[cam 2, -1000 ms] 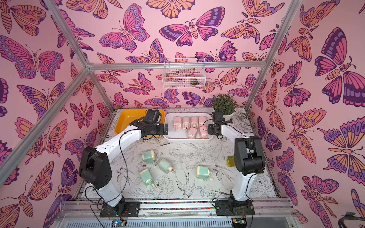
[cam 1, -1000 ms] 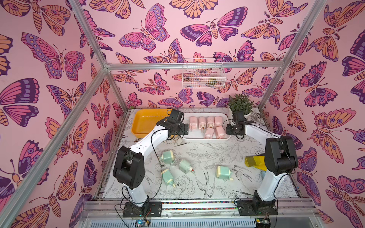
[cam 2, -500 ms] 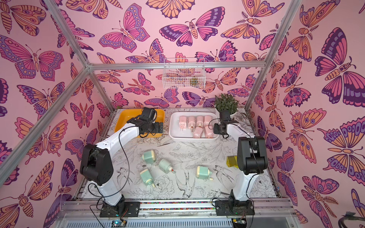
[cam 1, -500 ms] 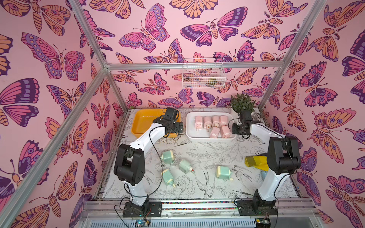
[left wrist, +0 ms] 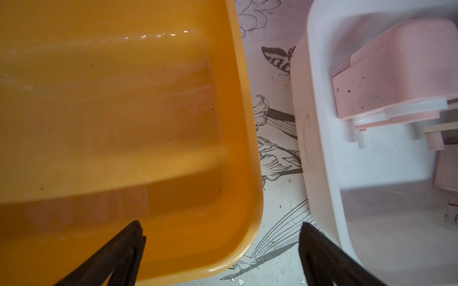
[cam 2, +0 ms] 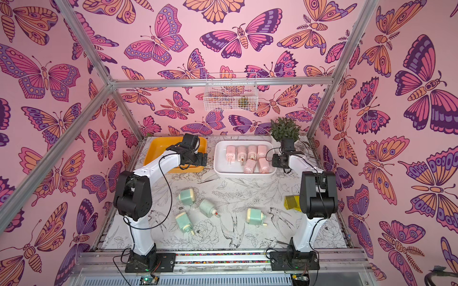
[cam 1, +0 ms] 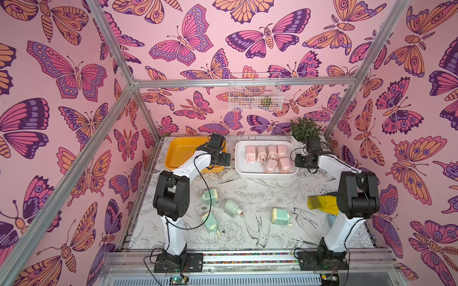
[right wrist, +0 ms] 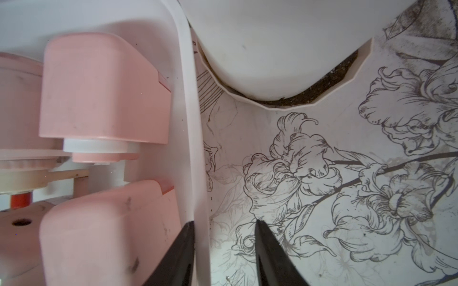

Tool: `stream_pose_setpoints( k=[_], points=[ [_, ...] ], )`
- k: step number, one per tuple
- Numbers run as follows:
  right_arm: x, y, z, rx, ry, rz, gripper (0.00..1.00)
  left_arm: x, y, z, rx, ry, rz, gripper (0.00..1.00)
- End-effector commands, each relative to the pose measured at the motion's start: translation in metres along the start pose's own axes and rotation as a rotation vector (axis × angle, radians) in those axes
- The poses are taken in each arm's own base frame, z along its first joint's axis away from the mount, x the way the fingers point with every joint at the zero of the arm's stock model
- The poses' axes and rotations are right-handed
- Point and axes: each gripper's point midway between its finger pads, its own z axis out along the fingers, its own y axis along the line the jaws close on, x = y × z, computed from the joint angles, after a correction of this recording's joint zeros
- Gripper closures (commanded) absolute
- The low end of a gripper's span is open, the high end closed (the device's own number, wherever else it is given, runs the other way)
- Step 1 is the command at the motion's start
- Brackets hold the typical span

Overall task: Place the pencil sharpeners by color into the storage box
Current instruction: Move the storage box to the center of the board.

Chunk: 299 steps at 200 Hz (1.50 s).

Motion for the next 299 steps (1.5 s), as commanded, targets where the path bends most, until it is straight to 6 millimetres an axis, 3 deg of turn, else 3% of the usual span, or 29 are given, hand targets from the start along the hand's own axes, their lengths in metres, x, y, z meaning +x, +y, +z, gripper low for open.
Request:
stream_pose_setpoints(
  k=[1, 44, 91, 114, 180, 242, 279, 299],
  points=[
    [-0.023, 0.015, -0.030, -0.077, -0.085, -0.006, 0.47, 0.013, -0.006, 0.019, 0.044, 0.061, 0.011, 0.00],
    [-0.023, 0.023, -0.070, -0.115, -0.153, 0.003, 0.43, 0.027, -0.032, 0.018, 0.204, 0.103, 0.000, 0.00],
    [-0.023, 0.020, -0.108, -0.106, -0.228, 0.008, 0.43, 0.038, -0.060, -0.011, 0.379, 0.087, -0.056, 0.00],
    [-0.025, 0.021, -0.120, -0.109, -0.264, 0.017, 0.43, 0.045, -0.073, -0.016, 0.426, 0.099, -0.047, 0.00],
    [-0.027, 0.034, -0.126, -0.140, -0.288, 0.010, 0.43, 0.031, -0.107, -0.005, 0.446, 0.070, -0.079, 0.00],
    [-0.015, 0.040, -0.117, -0.146, -0.251, -0.004, 0.43, 0.012, -0.139, -0.002, 0.520, 0.056, -0.070, 0.00],
    [-0.009, 0.052, -0.117, -0.186, -0.224, -0.035, 0.42, 0.011, -0.126, -0.024, 0.465, 0.006, -0.032, 0.00],
    [-0.001, 0.064, -0.119, -0.208, -0.199, -0.069, 0.34, 0.014, -0.114, -0.048, 0.425, -0.028, 0.011, 0.00]
  ],
)
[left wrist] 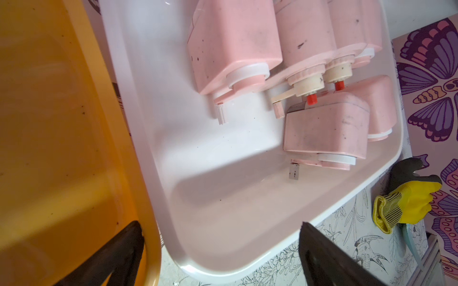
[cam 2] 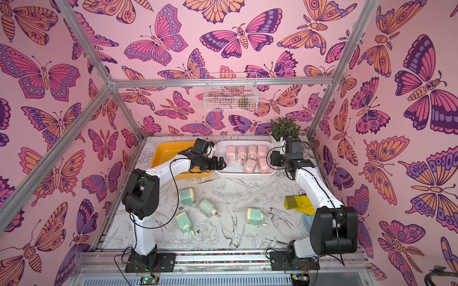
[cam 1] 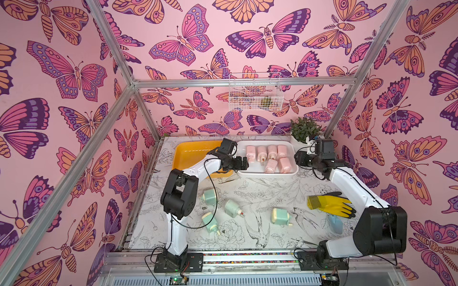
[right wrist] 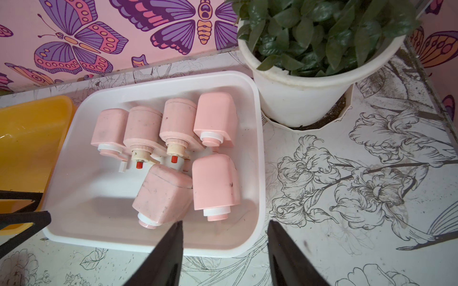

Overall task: Place the pencil sharpeners by color into the storage box
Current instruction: Move the storage box to the center of the board, then pick up the pencil sharpener from the center of the board.

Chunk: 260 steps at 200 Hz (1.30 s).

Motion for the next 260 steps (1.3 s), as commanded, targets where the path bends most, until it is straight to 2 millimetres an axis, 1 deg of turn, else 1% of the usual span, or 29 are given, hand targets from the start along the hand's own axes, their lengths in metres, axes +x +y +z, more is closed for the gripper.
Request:
stream_pose_setpoints(
  k=[1, 22, 23, 25, 38, 54, 64, 76, 83, 92, 100, 112, 127, 139, 145, 150, 159, 164, 166, 169, 189, 217, 225, 240, 260],
  points=[
    [0.009, 0.018, -0.002, -0.048, 0.037, -0.037, 0.33, -0.004, -0.017, -0.040, -0.004, -0.059, 0.089, 0.00],
    [0.026, 0.034, -0.008, -0.074, 0.072, -0.051, 0.07, -0.001, -0.019, -0.070, -0.029, -0.092, 0.134, 0.00],
    [0.026, 0.035, -0.009, -0.076, 0.072, -0.052, 0.03, -0.001, -0.019, -0.071, -0.031, -0.094, 0.136, 0.00],
    [0.029, 0.038, -0.010, -0.082, 0.076, -0.053, 0.00, 0.000, -0.018, -0.073, -0.035, -0.095, 0.137, 0.00],
    [0.048, 0.051, -0.019, -0.099, 0.118, -0.069, 0.01, 0.003, -0.017, -0.089, -0.058, -0.107, 0.155, 0.00],
    [0.082, 0.070, -0.038, -0.107, 0.195, -0.136, 0.01, 0.010, -0.015, -0.107, -0.073, -0.124, 0.163, 0.00],
    [0.103, 0.076, -0.054, -0.073, 0.242, -0.213, 0.01, 0.016, -0.014, -0.116, -0.080, -0.137, 0.164, 0.00],
    [0.128, 0.083, -0.077, -0.068, 0.314, -0.351, 0.01, 0.022, -0.013, -0.126, -0.086, -0.151, 0.166, 0.00],
    [0.138, 0.085, -0.090, -0.060, 0.341, -0.433, 0.01, 0.027, -0.011, -0.130, -0.088, -0.156, 0.166, 0.00],
    [0.150, 0.091, -0.105, -0.099, 0.373, -0.546, 0.01, 0.033, -0.012, -0.134, -0.080, -0.169, 0.171, 0.00],
    [0.157, 0.097, -0.115, -0.133, 0.390, -0.631, 0.01, 0.038, -0.013, -0.136, -0.061, -0.180, 0.177, 0.00],
    [0.156, 0.105, -0.121, -0.162, 0.381, -0.717, 0.01, 0.045, -0.015, -0.136, -0.023, -0.207, 0.183, 0.00],
    [0.160, 0.119, -0.129, -0.270, 0.406, -0.814, 0.01, 0.053, -0.019, -0.134, 0.022, -0.224, 0.191, 0.00],
    [0.176, 0.122, -0.137, -0.382, 0.469, -0.969, 0.01, 0.058, -0.018, -0.134, 0.028, -0.230, 0.195, 0.00],
    [0.186, 0.119, -0.139, -0.420, 0.507, -1.048, 0.01, 0.059, -0.017, -0.134, 0.026, -0.236, 0.200, 0.00],
    [0.192, 0.116, -0.140, -0.433, 0.533, -1.081, 0.01, 0.060, -0.016, -0.135, 0.027, -0.243, 0.204, 0.00],
    [0.207, 0.112, -0.145, -0.497, 0.606, -1.155, 0.01, 0.061, -0.016, -0.137, 0.025, -0.261, 0.215, 0.00],
    [0.213, 0.110, -0.145, -0.519, 0.628, -1.184, 0.01, 0.063, -0.014, -0.136, 0.024, -0.263, 0.218, 0.00],
    [0.214, 0.110, -0.144, -0.520, 0.634, -1.191, 0.01, 0.060, -0.017, -0.143, 0.030, -0.288, 0.226, 0.00],
    [0.215, 0.109, -0.144, -0.521, 0.640, -1.195, 0.01, 0.059, -0.019, -0.147, 0.033, -0.304, 0.233, 0.00],
    [0.227, 0.106, -0.135, -0.535, 0.689, -1.220, 0.01, 0.059, -0.016, -0.156, 0.016, -0.357, 0.248, 0.00],
    [0.239, 0.117, -0.118, -0.603, 0.663, -1.205, 0.01, 0.054, 0.004, -0.165, -0.085, -0.424, 0.216, 0.00],
    [0.242, 0.117, -0.113, -0.601, 0.659, -1.206, 0.01, 0.053, 0.009, -0.167, -0.107, -0.437, 0.202, 0.00],
    [0.251, 0.110, -0.101, -0.581, 0.682, -1.223, 0.01, 0.051, 0.018, -0.173, -0.143, -0.459, 0.173, 0.00],
    [0.261, 0.099, -0.090, -0.542, 0.715, -1.253, 0.01, 0.050, 0.023, -0.180, -0.158, -0.483, 0.151, 0.00]
  ],
)
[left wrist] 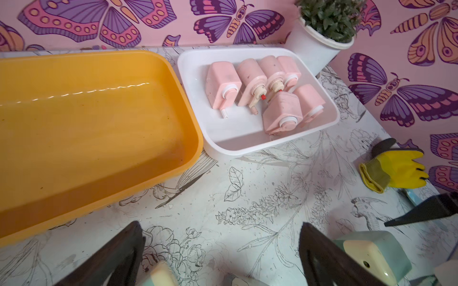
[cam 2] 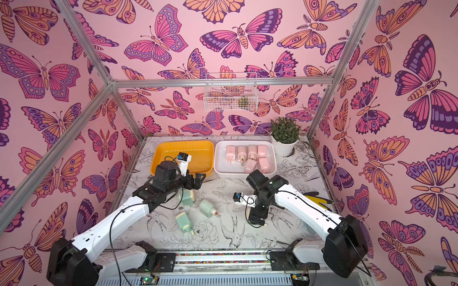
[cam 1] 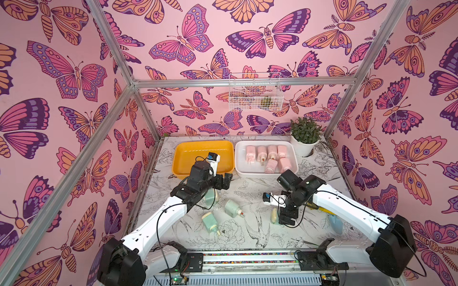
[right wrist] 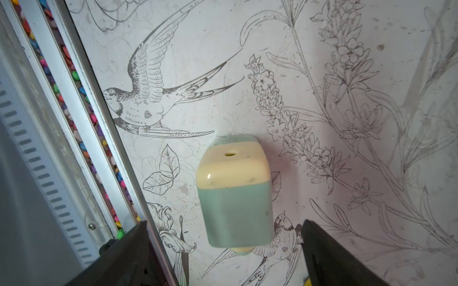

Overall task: Place the pencil sharpeners by color into the storage box
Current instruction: Pick up the pencil sharpener from the center of the board.

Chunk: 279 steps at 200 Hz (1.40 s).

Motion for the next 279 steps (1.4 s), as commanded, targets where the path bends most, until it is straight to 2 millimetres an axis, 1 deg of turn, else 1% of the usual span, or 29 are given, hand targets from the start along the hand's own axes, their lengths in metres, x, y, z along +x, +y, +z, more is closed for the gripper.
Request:
stream_pose_setpoints(
  k=[1, 31, 53, 75, 82, 98, 108, 132, 151, 167, 198, 227, 234, 241, 246, 261, 279],
  points=[
    [0.003, -0.006, 0.016, 0.013, 0.024, -0.046, 0.01, -0.006, 0.017, -0.007, -0.074, -0.050, -0.027, 0.00],
    [0.005, -0.022, 0.029, 0.088, 0.028, -0.028, 0.01, -0.008, 0.028, -0.011, -0.121, -0.070, -0.062, 0.00],
    [0.001, -0.021, 0.034, 0.076, -0.003, -0.017, 0.01, -0.008, 0.036, -0.011, -0.150, -0.076, -0.087, 0.00],
    [0.002, -0.016, 0.043, 0.039, -0.005, -0.013, 0.01, -0.008, 0.044, -0.012, -0.173, -0.081, -0.111, 0.00],
    [0.003, -0.016, 0.047, 0.029, 0.005, -0.009, 0.02, -0.009, 0.046, -0.012, -0.179, -0.081, -0.117, 0.00],
    [0.007, -0.016, 0.052, 0.020, 0.033, 0.004, 0.09, -0.009, 0.050, -0.013, -0.188, -0.084, -0.138, 0.00],
    [0.008, -0.017, 0.053, 0.025, 0.038, 0.005, 0.14, -0.008, 0.055, -0.012, -0.199, -0.083, -0.155, 0.00],
    [0.006, -0.016, 0.046, 0.031, 0.015, -0.001, 0.19, -0.005, 0.066, -0.011, -0.228, -0.072, -0.196, 0.00],
    [0.005, -0.008, 0.040, -0.003, 0.007, -0.012, 0.22, -0.004, 0.071, -0.008, -0.236, -0.060, -0.213, 0.00],
    [0.009, -0.005, 0.038, -0.019, 0.025, -0.016, 0.29, -0.003, 0.073, -0.006, -0.238, -0.054, -0.221, 0.00],
    [0.009, -0.004, 0.035, -0.021, 0.029, -0.015, 0.44, -0.005, 0.074, -0.005, -0.242, -0.055, -0.222, 0.00],
    [0.006, -0.006, 0.032, -0.013, 0.018, -0.013, 0.50, -0.005, 0.076, -0.006, -0.245, -0.056, -0.225, 0.00],
    [0.005, -0.006, 0.031, -0.014, 0.013, -0.013, 0.54, -0.005, 0.076, -0.006, -0.246, -0.055, -0.225, 0.00],
    [0.003, -0.007, 0.028, -0.014, 0.005, -0.014, 0.60, -0.004, 0.076, -0.005, -0.247, -0.054, -0.226, 0.00],
    [0.000, -0.007, 0.026, -0.013, -0.004, -0.015, 0.66, -0.004, 0.077, -0.005, -0.250, -0.055, -0.228, 0.00],
    [-0.012, -0.011, 0.017, 0.003, -0.049, 0.000, 1.00, -0.004, 0.079, -0.005, -0.255, -0.054, -0.234, 0.00],
    [-0.037, -0.023, 0.000, 0.047, -0.134, 0.039, 1.00, -0.007, 0.082, -0.004, -0.262, -0.046, -0.258, 0.00]
  ],
)
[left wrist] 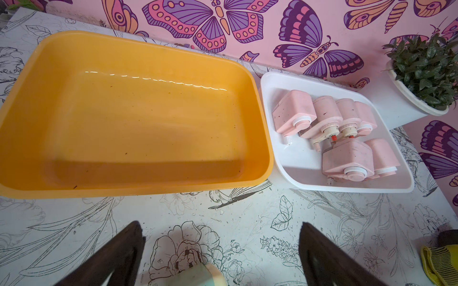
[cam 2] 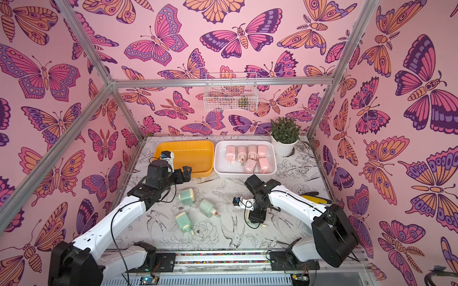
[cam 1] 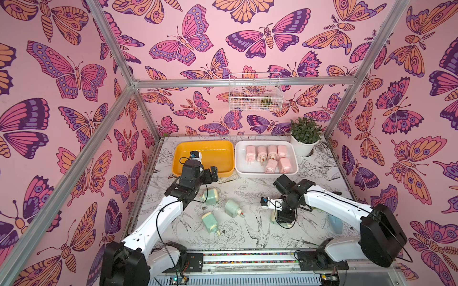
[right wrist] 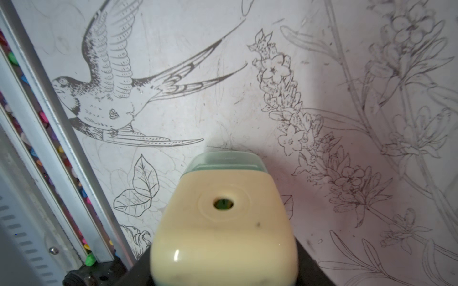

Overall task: Place the pencil sharpeners by color into the storage box
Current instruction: Pick up the pencil sharpener from the center of the board.

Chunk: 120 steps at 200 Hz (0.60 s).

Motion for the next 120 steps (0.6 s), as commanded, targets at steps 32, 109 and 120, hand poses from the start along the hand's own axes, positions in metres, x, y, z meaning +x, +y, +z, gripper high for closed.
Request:
stream_pose_setpoints(
  k=[32, 109, 120],
  points=[
    [-0.097, -0.042, -0.070, 0.145, -0.375, 0.064, 1.00, -0.015, 0.001, 0.009, -0.026, 0.019, -0.047, 0.00],
    [-0.242, -0.130, -0.154, 0.288, -0.848, 0.294, 1.00, -0.051, 0.017, 0.034, -0.118, 0.035, -0.082, 0.00],
    [-0.258, -0.137, -0.155, 0.276, -0.870, 0.312, 1.00, -0.055, 0.022, 0.036, -0.139, 0.029, -0.081, 0.00]
  ],
)
